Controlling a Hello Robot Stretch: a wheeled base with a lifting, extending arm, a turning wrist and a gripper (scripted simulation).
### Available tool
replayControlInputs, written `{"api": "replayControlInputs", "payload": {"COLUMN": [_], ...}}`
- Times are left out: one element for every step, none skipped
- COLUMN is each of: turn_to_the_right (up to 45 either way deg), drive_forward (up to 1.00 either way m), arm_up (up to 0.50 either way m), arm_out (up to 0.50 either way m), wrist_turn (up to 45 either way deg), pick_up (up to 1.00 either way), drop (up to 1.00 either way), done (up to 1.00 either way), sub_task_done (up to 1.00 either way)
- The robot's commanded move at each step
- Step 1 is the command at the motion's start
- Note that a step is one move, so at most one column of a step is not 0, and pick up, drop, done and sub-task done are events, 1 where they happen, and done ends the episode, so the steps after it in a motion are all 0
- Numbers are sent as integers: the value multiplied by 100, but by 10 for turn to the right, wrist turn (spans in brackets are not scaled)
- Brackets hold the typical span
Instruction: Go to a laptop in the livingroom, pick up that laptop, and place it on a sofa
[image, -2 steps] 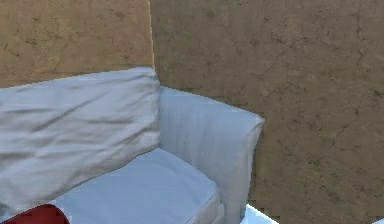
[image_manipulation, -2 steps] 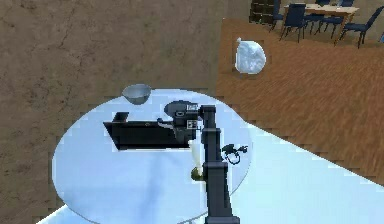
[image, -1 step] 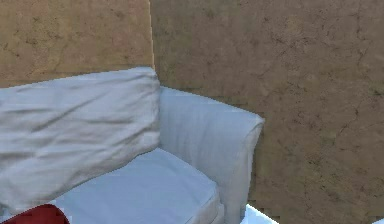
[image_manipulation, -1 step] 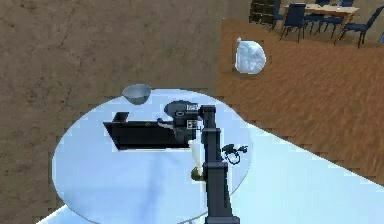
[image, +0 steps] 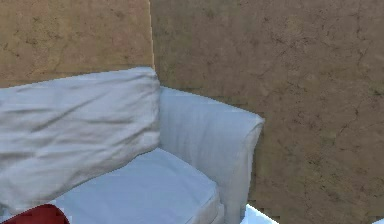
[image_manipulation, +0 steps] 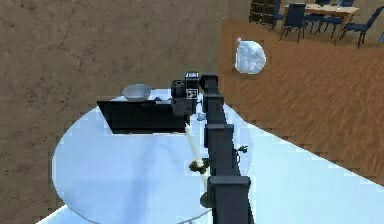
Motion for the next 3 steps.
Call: {"api": "replayControlInputs", "payload": {"turn_to_the_right": [0, 0, 0], "drive_forward": [0, 0, 0], "arm_up": [10, 0, 0], "arm_out": [0, 0, 0], "wrist_turn": [0, -450, -450], "pick_up": [0, 0, 0], "drop": [0, 0, 0], "done": [0, 0, 0], "sub_task_done": [0, 0, 0]}}
